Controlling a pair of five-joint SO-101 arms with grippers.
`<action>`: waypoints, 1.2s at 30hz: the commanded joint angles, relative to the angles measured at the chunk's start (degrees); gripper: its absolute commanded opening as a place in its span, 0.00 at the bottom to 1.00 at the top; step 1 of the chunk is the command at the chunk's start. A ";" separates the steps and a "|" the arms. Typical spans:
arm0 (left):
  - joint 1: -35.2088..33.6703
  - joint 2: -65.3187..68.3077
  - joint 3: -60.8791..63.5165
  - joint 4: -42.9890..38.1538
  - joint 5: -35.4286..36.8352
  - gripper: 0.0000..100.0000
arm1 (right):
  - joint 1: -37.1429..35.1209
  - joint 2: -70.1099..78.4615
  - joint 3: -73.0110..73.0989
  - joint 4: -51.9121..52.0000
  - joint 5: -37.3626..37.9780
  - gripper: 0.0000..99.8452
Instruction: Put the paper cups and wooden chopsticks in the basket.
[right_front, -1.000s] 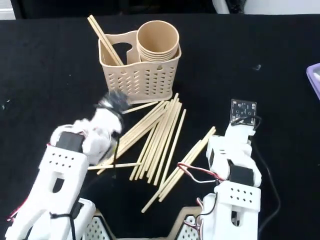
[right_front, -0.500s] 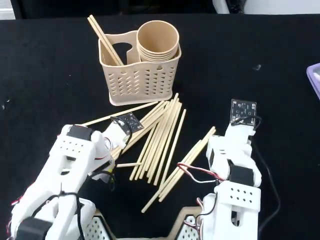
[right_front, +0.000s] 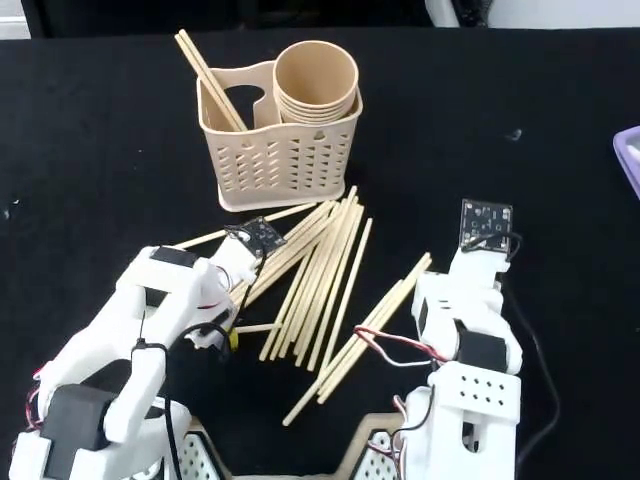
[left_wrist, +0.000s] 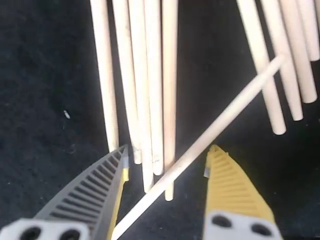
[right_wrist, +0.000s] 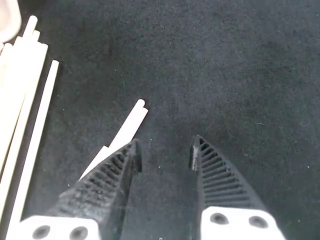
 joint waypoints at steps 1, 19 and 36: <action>0.92 0.44 -0.22 -2.02 0.97 0.10 | 0.26 -1.10 -0.31 -1.23 -0.35 0.18; -0.92 0.09 -8.40 18.99 -5.98 0.03 | 0.26 -1.10 -0.31 -1.23 -0.35 0.18; -20.35 0.88 -13.41 18.99 -30.42 0.03 | 0.26 -1.10 -0.31 -1.23 -0.35 0.18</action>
